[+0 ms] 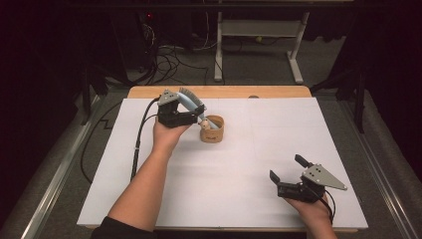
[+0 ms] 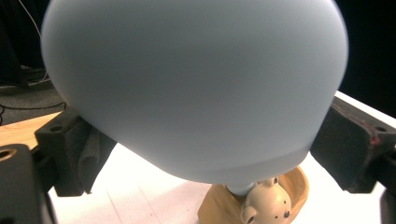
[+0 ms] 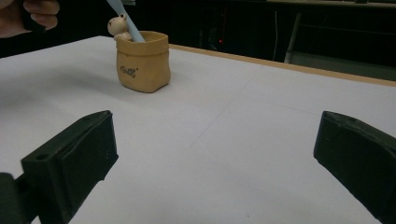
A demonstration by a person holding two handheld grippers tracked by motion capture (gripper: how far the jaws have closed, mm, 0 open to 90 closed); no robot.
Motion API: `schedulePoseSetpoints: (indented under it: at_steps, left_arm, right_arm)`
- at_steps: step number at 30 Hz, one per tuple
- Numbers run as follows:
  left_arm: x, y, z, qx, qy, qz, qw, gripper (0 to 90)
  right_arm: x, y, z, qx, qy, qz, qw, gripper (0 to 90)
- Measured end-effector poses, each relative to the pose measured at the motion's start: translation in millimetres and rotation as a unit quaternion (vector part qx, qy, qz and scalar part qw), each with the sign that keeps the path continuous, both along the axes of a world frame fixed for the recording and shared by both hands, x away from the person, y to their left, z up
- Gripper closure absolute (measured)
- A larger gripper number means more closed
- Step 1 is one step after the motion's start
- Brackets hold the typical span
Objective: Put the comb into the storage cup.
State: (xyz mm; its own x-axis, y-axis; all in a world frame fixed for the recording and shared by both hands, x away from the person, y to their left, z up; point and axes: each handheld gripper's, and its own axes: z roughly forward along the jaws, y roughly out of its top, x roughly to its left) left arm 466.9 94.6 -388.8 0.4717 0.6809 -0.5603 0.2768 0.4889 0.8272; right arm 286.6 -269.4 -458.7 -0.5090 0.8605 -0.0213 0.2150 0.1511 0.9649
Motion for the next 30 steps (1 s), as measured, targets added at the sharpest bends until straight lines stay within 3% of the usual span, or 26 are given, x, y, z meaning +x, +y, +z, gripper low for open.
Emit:
schedulePoseSetpoints:
  at_steps: [20,26,30]
  left_arm:
    - [2.2,4.2,-4.4,0.008,0.011,-0.003,0.9999,0.7]
    - [-0.7,4.8,-5.3,0.016,0.001,-0.005,0.9999,0.5]
    - [-4.3,6.5,-5.9,0.017,0.006,-0.013,0.9998,0.5]
  right_arm:
    - [0.4,-0.1,-0.7,0.001,0.001,-0.001,1.0000,0.0]
    - [0.9,-0.1,-1.1,0.002,0.002,-0.001,1.0000,0.0]
    - [0.9,0.1,-1.1,0.001,0.003,-0.002,1.0000,0.0]
